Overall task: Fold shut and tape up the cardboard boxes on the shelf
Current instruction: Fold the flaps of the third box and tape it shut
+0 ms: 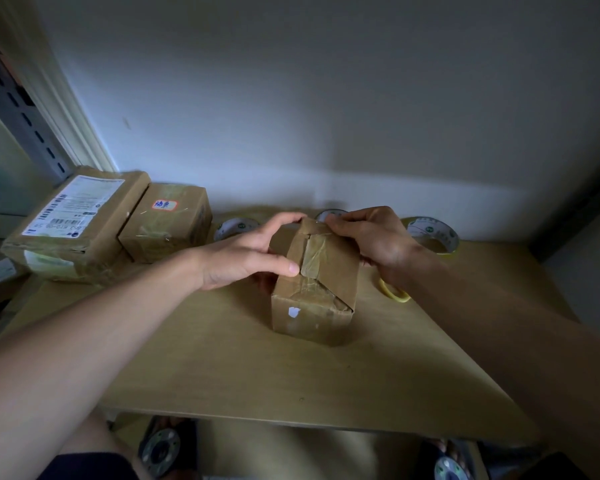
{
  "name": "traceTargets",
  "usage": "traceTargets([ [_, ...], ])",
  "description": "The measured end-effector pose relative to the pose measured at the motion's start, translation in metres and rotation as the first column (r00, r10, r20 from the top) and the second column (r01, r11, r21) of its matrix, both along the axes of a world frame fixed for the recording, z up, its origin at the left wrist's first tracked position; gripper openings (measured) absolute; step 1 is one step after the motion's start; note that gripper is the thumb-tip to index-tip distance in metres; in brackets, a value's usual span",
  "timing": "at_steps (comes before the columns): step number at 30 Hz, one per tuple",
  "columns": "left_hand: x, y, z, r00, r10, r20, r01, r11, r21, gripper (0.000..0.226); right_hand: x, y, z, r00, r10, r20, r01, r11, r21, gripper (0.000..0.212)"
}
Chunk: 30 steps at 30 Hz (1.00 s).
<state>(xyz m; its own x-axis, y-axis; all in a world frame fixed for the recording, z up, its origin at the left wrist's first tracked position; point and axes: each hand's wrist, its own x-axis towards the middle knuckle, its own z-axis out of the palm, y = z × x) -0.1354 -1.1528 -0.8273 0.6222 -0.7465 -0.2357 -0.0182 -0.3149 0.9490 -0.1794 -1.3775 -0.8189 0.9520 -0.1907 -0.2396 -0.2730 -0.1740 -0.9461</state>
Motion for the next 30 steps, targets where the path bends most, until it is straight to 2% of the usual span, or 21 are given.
traceTargets([
  [2, 0.002, -0.003, -0.001, 0.998, 0.055, 0.039, -0.056, 0.998, 0.025, 0.068, 0.001, 0.001, -0.003, 0.999, 0.000, 0.035, 0.001, 1.000, -0.017, 0.021],
  [5, 0.001, -0.008, -0.003, 0.992, 0.117, 0.044, -0.118, 0.993, 0.012, 0.043, 0.003, 0.004, -0.011, 0.991, 0.014, 0.134, 0.020, 0.968, -0.248, 0.022],
  [7, -0.001, -0.010, -0.004, 0.988, 0.141, 0.070, -0.143, 0.990, 0.019, 0.034, 0.004, 0.007, -0.012, 0.990, 0.024, 0.139, 0.020, 0.950, -0.310, 0.021],
  [10, -0.004, -0.013, -0.002, 0.961, 0.212, 0.180, -0.229, 0.971, 0.076, 0.020, 0.006, 0.009, -0.008, 0.998, 0.002, 0.066, 0.012, 0.980, -0.200, 0.021],
  [13, 0.000, -0.018, -0.004, 0.932, 0.263, 0.251, -0.294, 0.951, 0.097, 0.017, 0.014, 0.015, -0.008, 0.999, -0.051, 0.003, 0.051, 0.995, -0.090, 0.026],
  [16, -0.001, -0.023, -0.003, 0.927, 0.271, 0.261, -0.301, 0.951, 0.079, 0.013, 0.016, 0.020, -0.009, 0.997, -0.081, -0.001, 0.081, 0.991, -0.107, 0.027],
  [20, -0.004, -0.025, -0.002, 0.920, 0.281, 0.273, -0.306, 0.951, 0.051, 0.015, 0.000, 0.020, -0.001, 0.989, 0.081, 0.124, -0.028, 0.923, -0.383, 0.022],
  [22, -0.005, -0.026, -0.002, 0.907, 0.300, 0.294, -0.328, 0.943, 0.049, 0.016, -0.010, 0.019, 0.006, 0.970, 0.208, 0.126, -0.133, 0.889, -0.438, 0.023],
  [25, -0.007, -0.026, 0.000, 0.893, 0.313, 0.324, -0.355, 0.932, 0.077, 0.013, -0.016, 0.019, 0.009, 0.930, 0.361, 0.069, -0.287, 0.832, -0.475, 0.057],
  [28, -0.006, -0.027, 0.001, 0.891, 0.308, 0.334, -0.355, 0.930, 0.091, 0.019, -0.016, 0.019, 0.004, 0.910, 0.415, 0.027, -0.326, 0.752, -0.573, 0.098],
  [30, -0.007, -0.028, 0.001, 0.892, 0.313, 0.328, -0.362, 0.927, 0.100, 0.023, -0.018, 0.017, 0.004, 0.896, 0.440, -0.057, -0.375, 0.684, -0.626, 0.119],
])
